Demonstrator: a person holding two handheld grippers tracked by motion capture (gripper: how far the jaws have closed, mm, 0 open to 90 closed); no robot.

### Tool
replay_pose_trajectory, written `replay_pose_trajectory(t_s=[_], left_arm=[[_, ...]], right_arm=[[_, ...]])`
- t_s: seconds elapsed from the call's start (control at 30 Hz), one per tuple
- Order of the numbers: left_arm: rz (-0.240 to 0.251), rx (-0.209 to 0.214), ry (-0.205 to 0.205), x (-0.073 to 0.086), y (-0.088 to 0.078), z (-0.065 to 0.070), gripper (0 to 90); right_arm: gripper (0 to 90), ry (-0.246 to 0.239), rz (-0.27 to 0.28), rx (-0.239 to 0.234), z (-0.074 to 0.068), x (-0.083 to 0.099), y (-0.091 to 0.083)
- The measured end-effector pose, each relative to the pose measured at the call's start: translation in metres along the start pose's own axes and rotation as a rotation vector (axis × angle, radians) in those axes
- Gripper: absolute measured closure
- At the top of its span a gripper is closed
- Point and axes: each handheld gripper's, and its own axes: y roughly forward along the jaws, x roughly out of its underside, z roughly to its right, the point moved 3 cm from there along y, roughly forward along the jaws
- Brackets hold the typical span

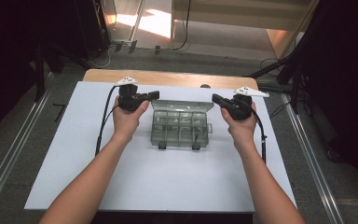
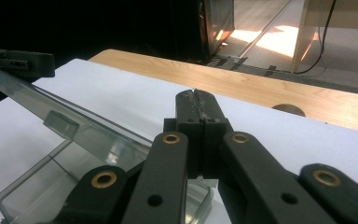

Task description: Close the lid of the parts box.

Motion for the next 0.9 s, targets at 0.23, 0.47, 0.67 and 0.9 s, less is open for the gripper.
replay_pose_trajectory(t_s=[0.23,0.47,0.67,0.9], left_arm=[[0.006,0.007,0.015,0.004,-0.005,0.006,90.0],[0.01,0.01,0.041,0.009,-0.011,0.013,90.0],[0.02,0.006,0.065,0.015,-0.015,0.021,90.0],[0.029,0.011,0.073,0.024,-0.019,0.03,90.0]], right_arm=[[90.0,-0.024,0.007,-0.017,-0.01,0.0,-0.005],[90.0,-0.042,0.0,-0.024,-0.019,0.006,-0.009],[90.0,-0.099,-0.004,0.018,-0.028,0.012,-0.013],[90.0,-0.108,0.006,0.023,-0.039,0.019,-0.022]])
